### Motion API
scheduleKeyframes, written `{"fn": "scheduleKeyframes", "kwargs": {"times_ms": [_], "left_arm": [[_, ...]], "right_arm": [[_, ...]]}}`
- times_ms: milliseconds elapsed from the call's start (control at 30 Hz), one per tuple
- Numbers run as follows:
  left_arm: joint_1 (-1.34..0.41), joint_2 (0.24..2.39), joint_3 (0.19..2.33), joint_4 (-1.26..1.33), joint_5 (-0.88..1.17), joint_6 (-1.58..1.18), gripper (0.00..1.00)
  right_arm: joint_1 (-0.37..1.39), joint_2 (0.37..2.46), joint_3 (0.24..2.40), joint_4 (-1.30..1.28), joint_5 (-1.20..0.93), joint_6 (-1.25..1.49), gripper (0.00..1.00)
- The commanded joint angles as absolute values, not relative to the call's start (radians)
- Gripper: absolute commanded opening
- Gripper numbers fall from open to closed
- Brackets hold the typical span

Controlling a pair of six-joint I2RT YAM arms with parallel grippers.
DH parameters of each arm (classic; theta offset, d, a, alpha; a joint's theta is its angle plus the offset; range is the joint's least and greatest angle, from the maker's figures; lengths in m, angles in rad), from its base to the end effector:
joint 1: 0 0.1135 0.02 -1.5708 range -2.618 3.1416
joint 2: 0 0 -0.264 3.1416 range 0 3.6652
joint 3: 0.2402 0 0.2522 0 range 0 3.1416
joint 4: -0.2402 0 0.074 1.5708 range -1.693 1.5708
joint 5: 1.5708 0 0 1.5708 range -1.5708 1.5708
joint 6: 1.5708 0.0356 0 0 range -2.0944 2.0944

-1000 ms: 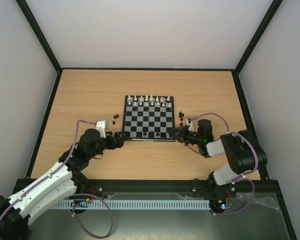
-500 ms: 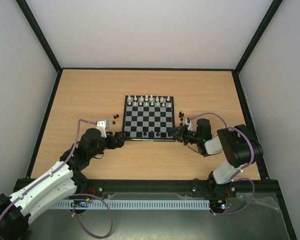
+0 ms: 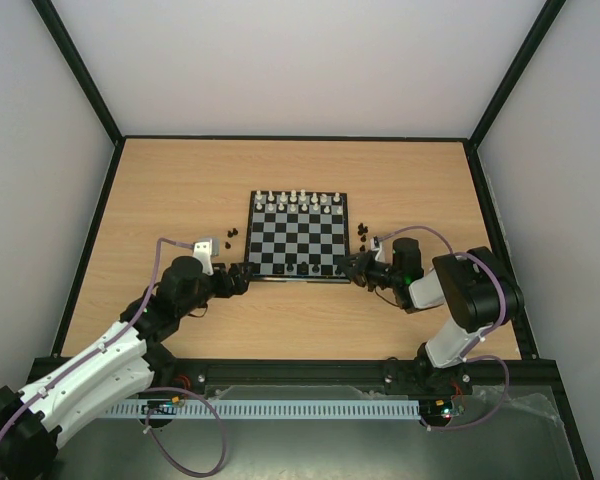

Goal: Set up the chess pieces on the board
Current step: Place the chess piece on the chessboard, then pick up the chess piece at the center of the board.

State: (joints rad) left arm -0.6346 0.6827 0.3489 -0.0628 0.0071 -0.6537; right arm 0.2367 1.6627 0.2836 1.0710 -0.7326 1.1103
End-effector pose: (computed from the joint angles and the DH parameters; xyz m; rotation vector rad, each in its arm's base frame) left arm 0.1346 -0.0994 0.2141 -0.0148 2.0667 -0.8317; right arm 0.2331 0.0807 0.1169 0.3465 2.1024 1.5508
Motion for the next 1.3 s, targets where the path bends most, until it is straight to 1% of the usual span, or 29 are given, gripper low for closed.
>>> {"fn": "scheduleKeyframes", "kwargs": {"times_ms": [0,167,633,667,700,733,767,800,867,933,1067,1100,1267], "left_arm": [[-0.637,0.681,0.386,-0.043,0.003,-0.643,0.99],[-0.637,0.677,0.387,-0.043,0.004,-0.644,1.0],[-0.638,0.676,0.392,-0.045,0.006,-0.644,1.0],[-0.638,0.678,0.393,-0.046,0.006,-0.643,1.0],[-0.639,0.678,0.394,-0.045,0.006,-0.643,1.0],[-0.638,0.678,0.395,-0.047,0.005,-0.644,1.0],[-0.639,0.679,0.396,-0.049,0.005,-0.644,0.99],[-0.638,0.679,0.398,-0.051,0.003,-0.642,0.99],[-0.638,0.679,0.403,-0.056,0.0,-0.64,1.0],[-0.639,0.681,0.411,-0.063,-0.006,-0.638,1.0],[-0.64,0.696,0.438,-0.102,-0.053,-0.632,0.99],[-0.64,0.703,0.448,-0.115,-0.071,-0.628,1.0],[-0.64,0.748,0.513,-0.196,-0.164,-0.62,1.0]], "right_arm": [[0.232,1.64,0.298,1.022,-0.721,1.061,0.23],[0.23,1.606,0.299,0.959,-0.695,1.027,0.26],[0.208,1.5,0.31,0.836,-0.663,0.982,0.31],[0.204,1.487,0.307,0.829,-0.664,0.982,0.33],[0.199,1.469,0.305,0.818,-0.663,0.982,0.38],[0.195,1.446,0.302,0.803,-0.66,0.979,0.46],[0.192,1.413,0.302,0.777,-0.652,0.971,0.57],[0.192,1.373,0.303,0.733,-0.632,0.959,0.66],[0.191,1.281,0.316,0.632,-0.59,0.924,0.76],[0.19,1.178,0.339,0.508,-0.558,0.882,0.81],[0.19,1.056,0.398,0.324,-0.511,0.822,0.93],[0.19,1.036,0.413,0.286,-0.499,0.808,0.99],[0.19,0.969,0.453,0.133,-0.443,0.756,0.99]]}}
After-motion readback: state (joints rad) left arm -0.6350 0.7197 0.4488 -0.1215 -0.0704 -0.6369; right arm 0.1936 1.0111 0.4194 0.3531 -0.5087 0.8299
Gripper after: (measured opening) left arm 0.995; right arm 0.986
